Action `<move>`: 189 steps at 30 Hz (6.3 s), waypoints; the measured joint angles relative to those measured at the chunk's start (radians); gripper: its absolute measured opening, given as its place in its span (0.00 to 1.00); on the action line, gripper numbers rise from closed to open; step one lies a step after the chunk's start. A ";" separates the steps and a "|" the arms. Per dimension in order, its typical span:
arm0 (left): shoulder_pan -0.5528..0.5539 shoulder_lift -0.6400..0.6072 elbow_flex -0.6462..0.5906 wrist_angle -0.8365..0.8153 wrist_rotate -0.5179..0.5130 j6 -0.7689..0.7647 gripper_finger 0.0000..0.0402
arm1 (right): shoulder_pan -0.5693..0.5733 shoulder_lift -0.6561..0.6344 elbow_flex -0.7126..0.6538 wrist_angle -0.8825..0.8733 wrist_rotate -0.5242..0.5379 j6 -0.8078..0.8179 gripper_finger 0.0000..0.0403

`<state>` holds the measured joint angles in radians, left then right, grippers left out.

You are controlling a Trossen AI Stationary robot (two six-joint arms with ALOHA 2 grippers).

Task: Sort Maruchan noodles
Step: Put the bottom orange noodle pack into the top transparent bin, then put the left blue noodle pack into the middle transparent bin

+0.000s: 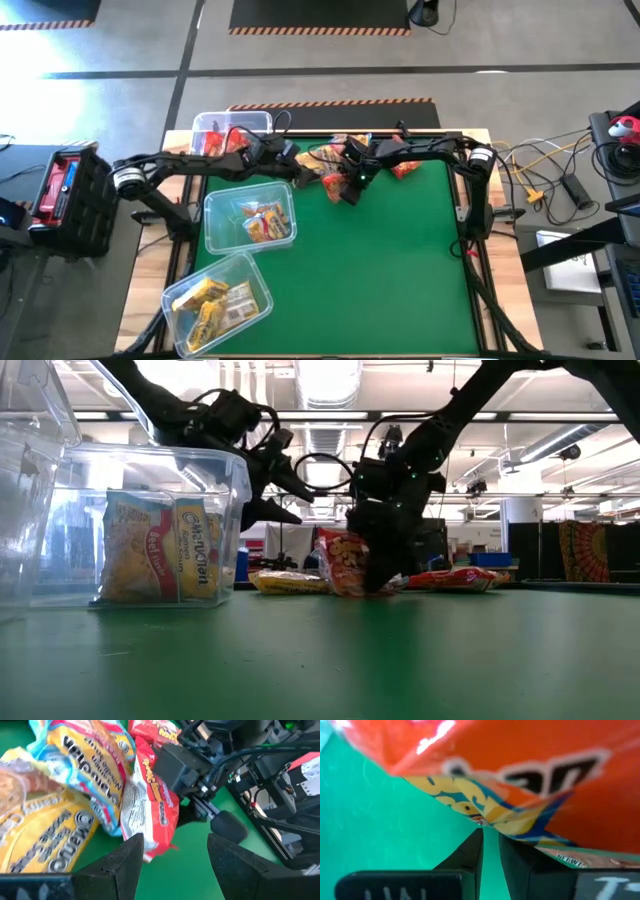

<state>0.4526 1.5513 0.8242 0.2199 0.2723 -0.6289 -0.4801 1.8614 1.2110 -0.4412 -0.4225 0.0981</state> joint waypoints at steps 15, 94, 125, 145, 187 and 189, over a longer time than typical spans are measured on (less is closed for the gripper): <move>0.000 0.163 0.034 0.138 -0.003 0.170 0.51 | 0.000 0.000 -0.052 0.134 0.000 0.059 0.13; 0.143 -0.114 0.163 -0.254 0.085 0.219 0.11 | -0.018 -0.568 -0.060 -0.240 0.293 0.061 0.13; 0.383 -0.344 0.157 -0.914 -0.524 0.267 0.11 | -0.018 -0.551 -0.198 -0.137 0.299 0.136 0.13; 0.387 -0.204 0.185 -0.993 -0.525 0.268 0.36 | -0.018 -0.551 -0.198 -0.137 0.292 0.172 0.13; 0.107 -0.101 0.291 -0.573 -0.129 0.223 0.44 | -0.029 -0.074 -0.242 0.572 0.285 0.310 0.13; 0.101 -0.075 0.291 -0.545 -0.097 0.223 0.44 | -0.029 -0.071 -0.243 0.549 0.286 0.302 0.13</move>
<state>0.5535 1.4767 1.1156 -0.3246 0.1749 -0.4061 -0.5087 1.7907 0.9677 0.1081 -0.1369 0.4005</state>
